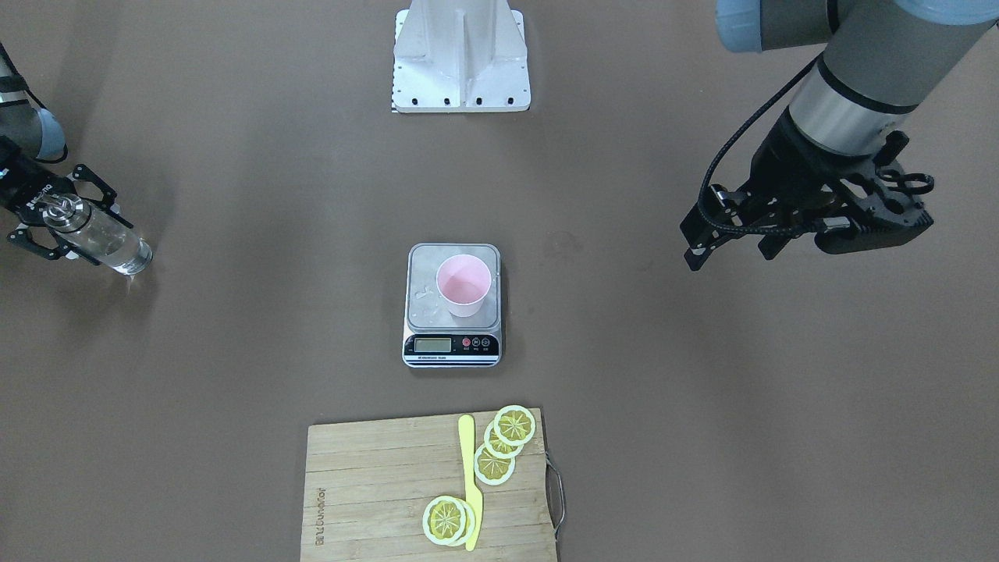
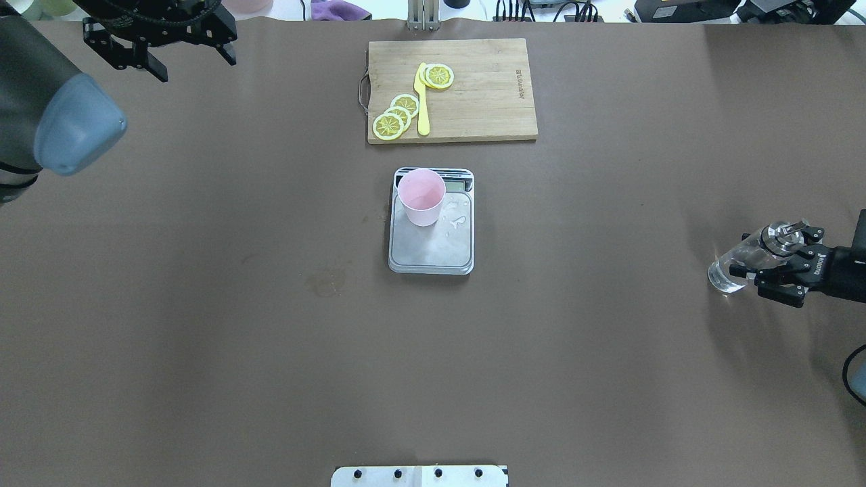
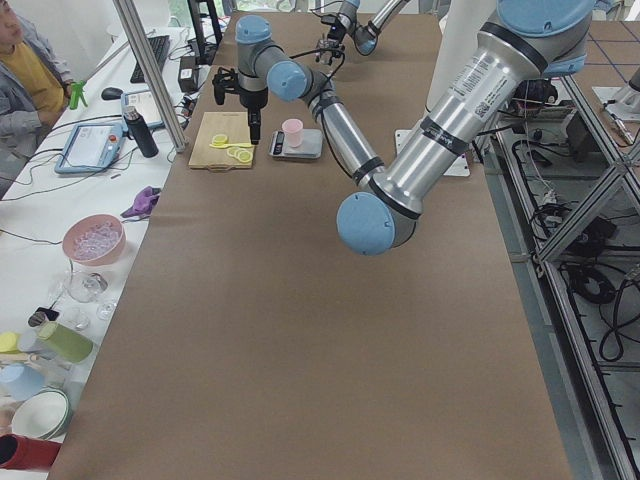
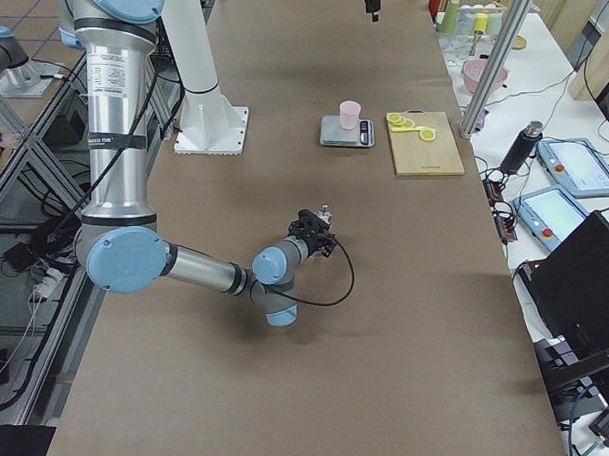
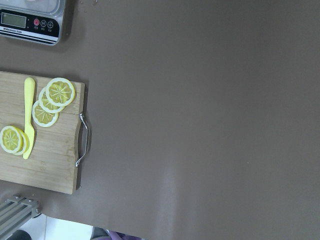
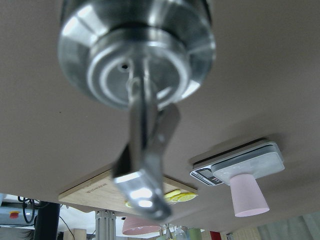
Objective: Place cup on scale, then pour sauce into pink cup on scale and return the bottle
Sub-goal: 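Reach the right gripper to the glass sauce bottle and grasp it, then lift the sauce bottle with the right gripper and carry it toward the pink cup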
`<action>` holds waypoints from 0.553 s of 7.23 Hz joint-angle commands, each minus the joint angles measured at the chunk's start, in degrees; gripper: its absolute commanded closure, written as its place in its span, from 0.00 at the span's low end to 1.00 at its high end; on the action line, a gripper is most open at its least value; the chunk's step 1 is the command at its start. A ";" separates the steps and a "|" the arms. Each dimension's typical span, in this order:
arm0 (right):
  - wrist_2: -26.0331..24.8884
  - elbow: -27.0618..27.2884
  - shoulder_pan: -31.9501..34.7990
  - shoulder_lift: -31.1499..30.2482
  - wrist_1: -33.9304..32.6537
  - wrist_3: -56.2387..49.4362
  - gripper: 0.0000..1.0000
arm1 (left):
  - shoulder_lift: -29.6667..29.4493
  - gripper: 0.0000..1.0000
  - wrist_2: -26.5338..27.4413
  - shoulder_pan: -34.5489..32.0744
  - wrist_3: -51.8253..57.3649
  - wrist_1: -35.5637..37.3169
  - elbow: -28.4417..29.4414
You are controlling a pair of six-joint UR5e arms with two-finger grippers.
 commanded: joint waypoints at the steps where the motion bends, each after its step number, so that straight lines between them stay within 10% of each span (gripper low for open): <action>1: -0.01 0.18 -0.17 1.27 0.27 -0.07 0.89 | 0.06 0.03 0.00 0.00 0.02 -0.08 0.03; 4: -1.66 1.15 0.70 5.31 -3.48 0.97 1.00 | 0.06 0.03 0.00 0.00 0.02 -0.08 0.03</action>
